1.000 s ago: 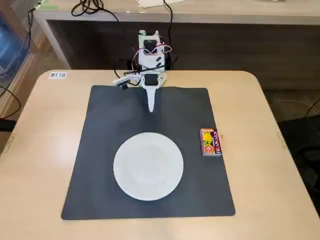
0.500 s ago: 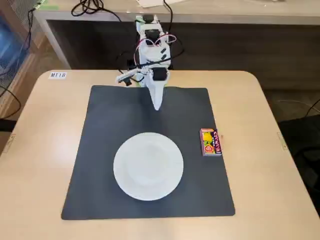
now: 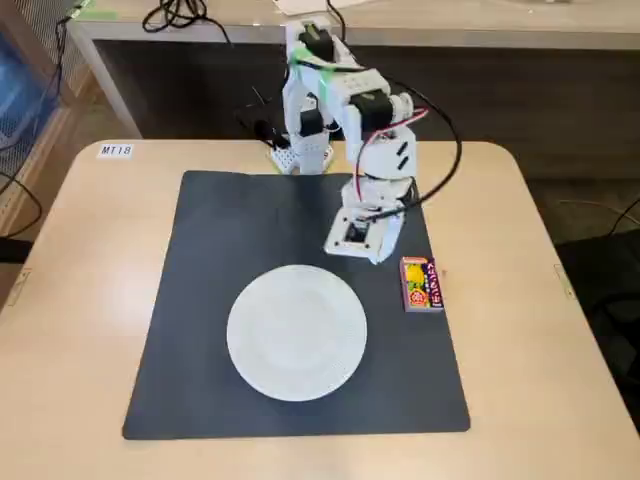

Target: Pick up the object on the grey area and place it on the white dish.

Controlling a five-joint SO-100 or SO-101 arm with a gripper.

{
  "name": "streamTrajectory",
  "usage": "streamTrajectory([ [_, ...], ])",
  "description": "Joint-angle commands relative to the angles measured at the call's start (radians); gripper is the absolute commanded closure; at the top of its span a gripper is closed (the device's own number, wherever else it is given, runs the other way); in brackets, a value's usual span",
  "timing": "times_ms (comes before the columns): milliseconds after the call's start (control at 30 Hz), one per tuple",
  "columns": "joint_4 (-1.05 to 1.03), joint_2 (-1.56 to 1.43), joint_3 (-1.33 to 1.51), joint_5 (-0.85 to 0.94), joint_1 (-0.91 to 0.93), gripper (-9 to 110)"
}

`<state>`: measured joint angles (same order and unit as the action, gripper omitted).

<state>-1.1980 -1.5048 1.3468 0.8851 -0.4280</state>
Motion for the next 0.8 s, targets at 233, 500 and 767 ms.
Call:
streamTrajectory([
  [233,-0.229,0.408,-0.543,0.172,-0.123,101],
  [500,-0.494,0.701,-1.043,0.242,-0.127,94],
  [767,-0.5,0.698,-0.997,0.221,-0.146,72],
])
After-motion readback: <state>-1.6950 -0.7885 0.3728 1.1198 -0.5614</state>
